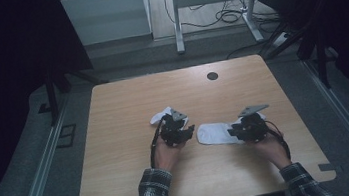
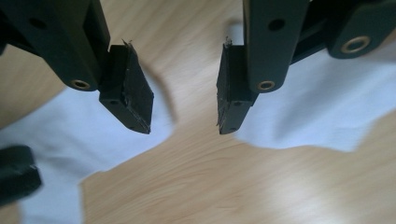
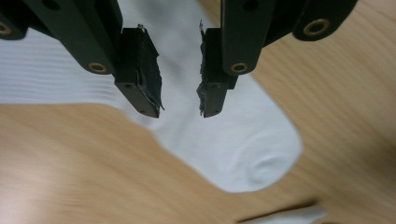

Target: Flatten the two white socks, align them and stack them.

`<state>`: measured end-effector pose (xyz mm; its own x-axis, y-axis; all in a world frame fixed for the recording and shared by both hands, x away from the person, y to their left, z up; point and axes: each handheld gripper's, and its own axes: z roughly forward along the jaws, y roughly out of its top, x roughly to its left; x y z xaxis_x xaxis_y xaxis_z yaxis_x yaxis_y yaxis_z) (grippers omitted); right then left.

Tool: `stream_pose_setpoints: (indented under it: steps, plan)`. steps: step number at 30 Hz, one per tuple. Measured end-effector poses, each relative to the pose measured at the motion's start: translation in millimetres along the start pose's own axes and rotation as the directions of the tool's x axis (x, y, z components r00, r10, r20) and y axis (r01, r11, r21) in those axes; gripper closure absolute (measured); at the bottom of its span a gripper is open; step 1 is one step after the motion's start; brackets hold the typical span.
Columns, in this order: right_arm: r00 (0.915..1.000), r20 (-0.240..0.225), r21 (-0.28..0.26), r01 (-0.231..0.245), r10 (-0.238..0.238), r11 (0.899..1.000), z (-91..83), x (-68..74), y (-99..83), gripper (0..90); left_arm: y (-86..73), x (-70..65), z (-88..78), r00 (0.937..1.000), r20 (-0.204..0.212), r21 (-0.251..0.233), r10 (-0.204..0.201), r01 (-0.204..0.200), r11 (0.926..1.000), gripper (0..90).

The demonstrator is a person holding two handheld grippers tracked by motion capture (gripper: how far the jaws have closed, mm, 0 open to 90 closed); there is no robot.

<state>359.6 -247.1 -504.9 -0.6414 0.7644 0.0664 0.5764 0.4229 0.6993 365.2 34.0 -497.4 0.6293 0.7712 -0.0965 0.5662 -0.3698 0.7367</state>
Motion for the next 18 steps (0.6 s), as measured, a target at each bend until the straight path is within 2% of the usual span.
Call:
stream_pose_setpoints:
  steps: [2,7,13,18]
  plan:
    - [0.9996,0.029,0.006,-0.004,0.004,1.0,-6.2,-9.7,-1.6,67.2,-0.9,-3.7,6.9,1.0,0.009,0.003,0.001,-0.001,1.0,57.1]
    - [0.9938,0.099,0.001,-0.052,0.052,0.999,-20.9,-41.9,-9.5,67.2,-3.5,-10.6,23.3,0.9995,-0.005,0.035,0.031,-0.031,0.9989,57.9]
    - [0.9761,0.179,-0.018,-0.122,0.123,0.992,-32.4,-74.7,-18.4,64.4,-7.4,-11.2,31.3,0.9995,-0.018,0.041,0.027,-0.026,0.9988,56.8]
    - [0.9668,0.211,-0.022,-0.143,0.144,0.99,-28.5,-89.4,-18.7,61.2,-11.6,-9.7,32.6,0.9996,-0.022,0.045,0.016,-0.015,0.9989,54.4]
